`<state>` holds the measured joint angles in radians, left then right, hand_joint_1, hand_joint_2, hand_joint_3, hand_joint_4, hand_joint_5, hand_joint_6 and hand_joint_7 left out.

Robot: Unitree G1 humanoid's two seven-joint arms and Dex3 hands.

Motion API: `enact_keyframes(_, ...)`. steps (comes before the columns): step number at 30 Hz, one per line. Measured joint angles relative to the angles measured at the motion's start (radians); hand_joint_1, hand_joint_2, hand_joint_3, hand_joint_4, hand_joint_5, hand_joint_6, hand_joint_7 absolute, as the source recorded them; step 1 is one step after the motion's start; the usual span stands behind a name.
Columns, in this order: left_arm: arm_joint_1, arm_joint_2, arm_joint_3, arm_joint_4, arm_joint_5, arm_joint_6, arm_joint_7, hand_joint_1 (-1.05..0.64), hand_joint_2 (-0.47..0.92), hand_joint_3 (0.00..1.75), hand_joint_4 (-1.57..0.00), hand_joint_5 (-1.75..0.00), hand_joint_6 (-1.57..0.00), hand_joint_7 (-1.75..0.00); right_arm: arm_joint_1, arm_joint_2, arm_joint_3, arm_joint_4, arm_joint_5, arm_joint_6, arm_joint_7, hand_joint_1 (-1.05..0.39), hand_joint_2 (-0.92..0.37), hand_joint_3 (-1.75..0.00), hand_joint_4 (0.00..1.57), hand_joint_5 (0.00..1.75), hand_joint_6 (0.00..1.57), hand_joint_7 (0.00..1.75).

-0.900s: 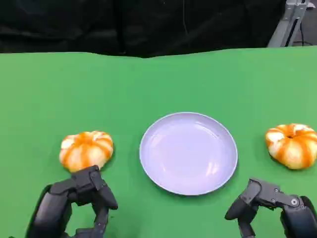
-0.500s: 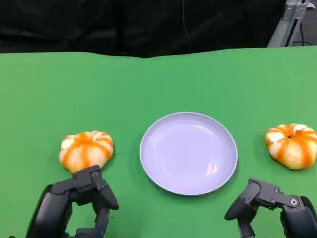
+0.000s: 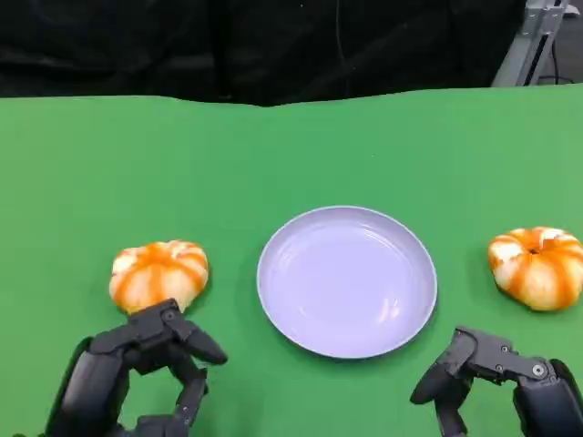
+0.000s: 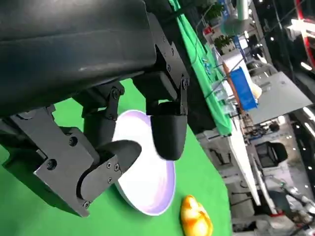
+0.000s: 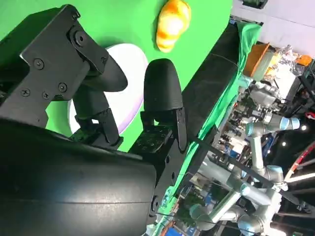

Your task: Grasp the bread from the table and place it into the plate.

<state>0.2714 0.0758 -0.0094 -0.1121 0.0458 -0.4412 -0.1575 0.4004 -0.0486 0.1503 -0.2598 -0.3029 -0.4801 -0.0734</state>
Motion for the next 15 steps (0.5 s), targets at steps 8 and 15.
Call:
enact_keyframes(8,-0.056,0.077,0.000,-0.097,0.243,0.229,0.019,-0.32,0.92,0.05,-0.26,-0.66,-0.34,-0.11,-0.006,0.003,0.005,0.002,-0.004,0.001,-0.001,0.06,-0.25,-1.45,0.82,1.59,0.84,1.32)
enact_keyframes(15,-0.164,0.216,-0.017,-0.116,0.518,0.351,0.020,-0.55,0.92,0.04,-0.22,-0.41,-0.27,-0.01,-0.017,0.006,0.010,0.009,-0.002,0.001,-0.001,0.07,-0.24,-1.45,0.82,1.59,0.84,1.33)
